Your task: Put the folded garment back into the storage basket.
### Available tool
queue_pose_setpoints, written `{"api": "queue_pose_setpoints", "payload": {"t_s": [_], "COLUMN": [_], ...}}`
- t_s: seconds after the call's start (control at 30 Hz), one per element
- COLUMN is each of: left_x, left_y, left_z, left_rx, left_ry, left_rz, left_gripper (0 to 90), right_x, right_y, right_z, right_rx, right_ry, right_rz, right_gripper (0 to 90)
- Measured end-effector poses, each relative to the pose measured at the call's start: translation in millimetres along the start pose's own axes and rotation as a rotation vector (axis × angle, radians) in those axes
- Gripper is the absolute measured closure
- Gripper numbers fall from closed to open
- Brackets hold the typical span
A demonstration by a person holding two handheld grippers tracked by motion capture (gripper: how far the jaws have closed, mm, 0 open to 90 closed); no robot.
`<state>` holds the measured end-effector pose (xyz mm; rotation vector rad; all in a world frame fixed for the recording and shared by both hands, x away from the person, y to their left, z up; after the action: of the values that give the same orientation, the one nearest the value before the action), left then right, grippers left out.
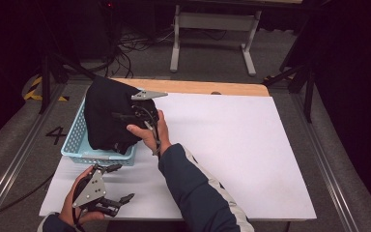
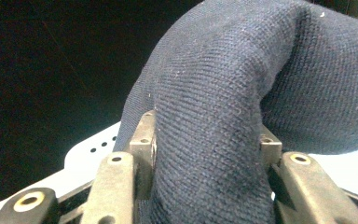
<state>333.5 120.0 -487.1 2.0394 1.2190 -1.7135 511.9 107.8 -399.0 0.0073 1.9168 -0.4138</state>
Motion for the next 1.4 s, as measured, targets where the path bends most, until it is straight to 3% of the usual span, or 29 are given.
{"api": "queue_pose_setpoints", "payload": {"t_s": [0.5, 0.67, 0.77, 0.9, 1.23, 1.4], "left_x": [0.2, 0.1, 0.9, 1.3, 1.9, 2.2], "left_y": [1.5, 1.8, 2.1, 2.2, 3.7, 3.9], "left_z": [3.7, 4.3, 5.2, 5.8, 7.3, 7.3], "left_rx": [0.011, 0.015, 0.021, 0.023, 0.026, 0.023], "left_ry": [0.003, 0.007, 0.008, 0.009, 0.013, 0.015], "left_rz": [-0.005, -0.006, -0.011, -0.013, -0.016, -0.017], "left_gripper": [7.5, 7.5, 7.4, 7.4, 7.4, 7.4], "right_x": [18.6, 14.3, 17.1, 19.9, 30.0, 29.4], "right_y": [23.1, 28.8, 30.9, 29.3, 22.0, 10.8], "right_z": [6.9, 4.2, 6.9, 10.4, 18.6, 17.2], "right_rx": [0.023, 0.024, 0.036, 0.039, 0.085, 0.110], "right_ry": [0.046, 0.036, 0.037, 0.058, 0.054, 0.022], "right_rz": [-0.066, -0.063, -0.088, -0.081, -0.101, -0.102], "right_gripper": [55.2, 64.8, 64.9, 64.9, 58.4, 55.7]}}
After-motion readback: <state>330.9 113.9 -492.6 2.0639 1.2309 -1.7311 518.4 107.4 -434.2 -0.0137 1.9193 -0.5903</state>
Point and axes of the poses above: each handheld gripper's, and its own axes: y roughly forward along the jaws, x roughly out of its underside, z roughly to its right, the point moved 10 cm from there along y, roughly forward along the jaws, and after that the axes turned 14 degrees about -x, right-handed, at the moved point
